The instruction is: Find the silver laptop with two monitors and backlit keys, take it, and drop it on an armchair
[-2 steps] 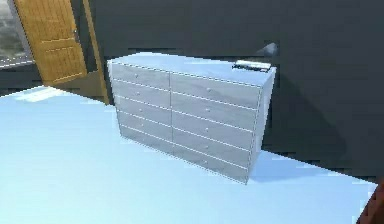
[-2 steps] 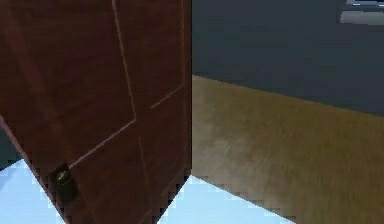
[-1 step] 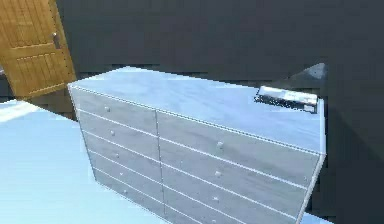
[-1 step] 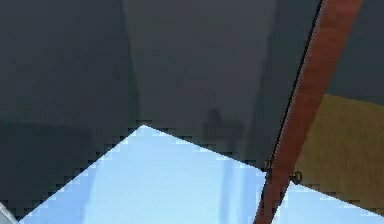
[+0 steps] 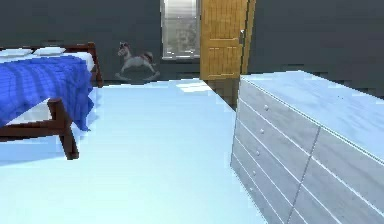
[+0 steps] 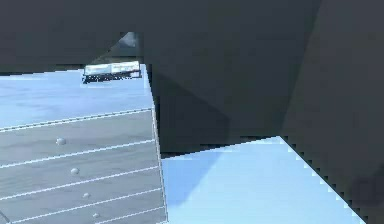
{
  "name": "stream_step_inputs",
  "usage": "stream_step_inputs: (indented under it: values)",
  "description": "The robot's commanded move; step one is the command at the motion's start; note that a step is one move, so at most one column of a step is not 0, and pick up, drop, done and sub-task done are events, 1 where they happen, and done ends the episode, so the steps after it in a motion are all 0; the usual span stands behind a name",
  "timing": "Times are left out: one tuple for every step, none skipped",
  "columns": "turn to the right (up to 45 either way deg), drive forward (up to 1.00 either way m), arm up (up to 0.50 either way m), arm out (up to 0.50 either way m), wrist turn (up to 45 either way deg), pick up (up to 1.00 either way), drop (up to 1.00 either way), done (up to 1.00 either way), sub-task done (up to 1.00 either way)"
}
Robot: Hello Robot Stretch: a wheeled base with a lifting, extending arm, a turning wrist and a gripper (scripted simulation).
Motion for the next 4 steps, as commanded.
stream_step_inputs:
  values:
    - [-18.0,0.00,0.00,0.00,0.0,0.00,0.00,0.00,0.00]
    - [45.0,0.00,0.00,0.00,0.0,0.00,0.00,0.00,0.00]
    - [45.0,0.00,0.00,0.00,0.0,0.00,0.00,0.00,0.00]
    - [6.0,0.00,0.00,0.00,0.0,0.00,0.00,0.00,0.00]
